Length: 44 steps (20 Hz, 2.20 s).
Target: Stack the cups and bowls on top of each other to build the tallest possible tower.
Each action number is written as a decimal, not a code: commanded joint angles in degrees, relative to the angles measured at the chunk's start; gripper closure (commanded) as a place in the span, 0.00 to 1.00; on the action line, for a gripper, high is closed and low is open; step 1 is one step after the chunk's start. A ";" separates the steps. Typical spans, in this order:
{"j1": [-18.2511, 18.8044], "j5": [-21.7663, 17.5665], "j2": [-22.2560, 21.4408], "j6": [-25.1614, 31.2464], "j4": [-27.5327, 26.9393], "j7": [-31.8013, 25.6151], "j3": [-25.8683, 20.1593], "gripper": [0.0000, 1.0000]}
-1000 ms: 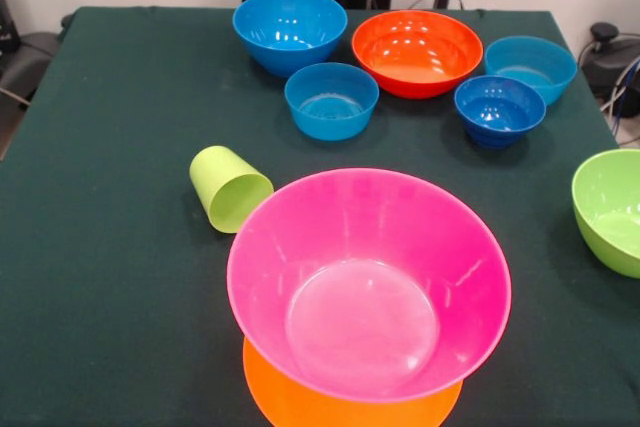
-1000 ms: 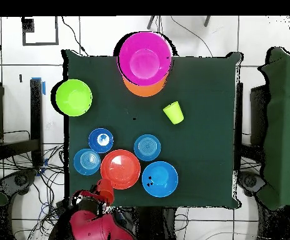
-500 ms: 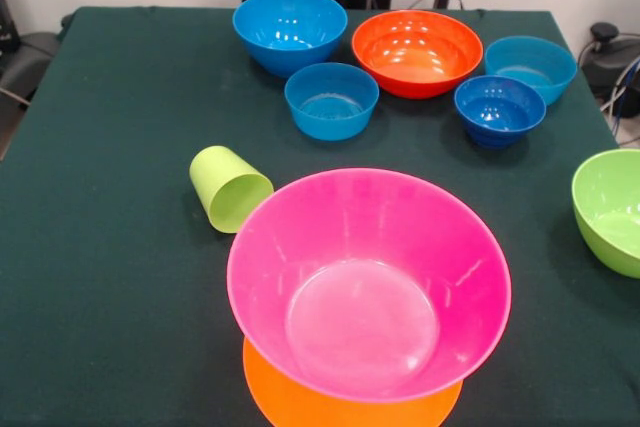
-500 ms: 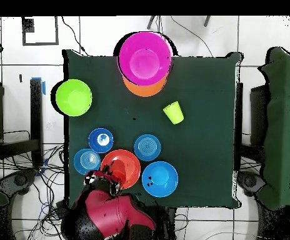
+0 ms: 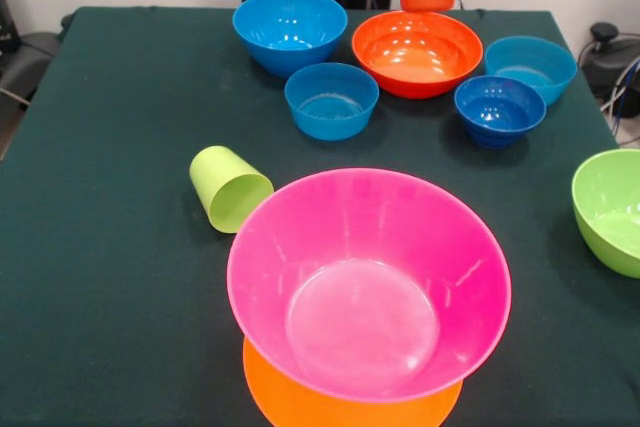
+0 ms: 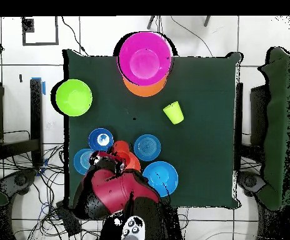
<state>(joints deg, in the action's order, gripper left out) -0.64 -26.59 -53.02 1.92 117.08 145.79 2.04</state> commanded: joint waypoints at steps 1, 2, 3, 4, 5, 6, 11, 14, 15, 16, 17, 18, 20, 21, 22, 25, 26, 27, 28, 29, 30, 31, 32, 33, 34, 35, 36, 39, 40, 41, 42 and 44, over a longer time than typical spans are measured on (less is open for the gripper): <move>3.34 -5.35 7.17 6.64 -9.58 -8.39 -6.78 1.00; 4.21 -5.59 7.47 7.37 -10.43 -9.09 -7.55 1.00; 5.26 -5.60 7.60 8.40 -11.08 -9.93 -8.58 1.00; 5.71 -5.67 7.62 8.89 -11.60 -10.21 -8.85 1.00; 6.20 -5.88 7.65 9.32 -12.07 -10.57 -9.26 1.00; 6.39 -6.28 7.91 9.63 -12.85 -10.86 -9.27 1.00; 10.02 -7.67 8.78 12.04 -15.43 -13.30 -12.68 1.00; 13.20 -8.19 7.62 12.73 -15.17 -14.60 -15.50 1.00; 14.92 -8.26 7.40 12.86 -14.58 -15.09 -17.04 1.00; 16.23 -8.48 7.26 13.32 -14.36 -15.75 -18.22 1.00; 17.53 -8.69 7.12 13.77 -14.15 -16.41 -19.41 1.00; 18.17 -8.79 6.78 14.01 -13.85 -16.40 -20.04 1.00; 19.50 -9.05 6.15 13.93 -13.05 -15.86 -21.36 1.00; 20.76 -9.16 5.82 14.60 -13.15 -16.65 -22.59 1.00; 22.03 -9.17 5.67 15.48 -13.45 -17.68 -23.94 1.00; 26.11 -8.94 5.26 18.26 -13.89 -20.49 -27.69 1.00; 27.16 -8.66 4.82 18.89 -13.67 -20.54 -28.26 1.00; 27.63 -8.74 4.07 19.33 -13.74 -20.24 -28.25 1.00; 28.38 -8.24 3.10 20.33 -13.57 -20.36 -28.60 1.00; 29.02 -7.89 2.07 21.04 -13.47 -20.44 -28.91 1.00; 30.20 -7.07 1.43 22.13 -13.40 -21.10 -30.13 1.00; 31.39 -6.26 0.79 23.21 -13.34 -21.76 -31.34 1.00; 31.46 -5.87 0.10 24.08 -13.42 -21.60 -31.58 1.00; 30.83 -5.93 -0.59 24.56 -13.47 -20.77 -31.23 1.00; 30.14 -6.23 -1.08 24.46 -13.62 -19.64 -31.03 1.00; 29.56 -6.74 -1.33 23.97 -13.81 -18.58 -30.92 1.00; 29.10 -7.15 -0.97 23.33 -14.08 -17.58 -31.07 1.00; 28.96 -7.00 1.75 24.03 -16.42 -17.83 -32.96 1.00; 28.80 -6.81 2.84 25.26 -17.75 -18.34 -33.43 1.00; 28.64 -7.05 4.19 26.80 -19.58 -19.60 -33.94 1.00; 28.04 -7.68 5.50 28.00 -21.66 -20.07 -33.77 1.00; 27.07 -8.69 8.27 29.64 -25.45 -20.07 -33.36 1.00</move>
<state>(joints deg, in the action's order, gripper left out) 28.87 -31.76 -50.94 22.00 100.63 141.51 -25.99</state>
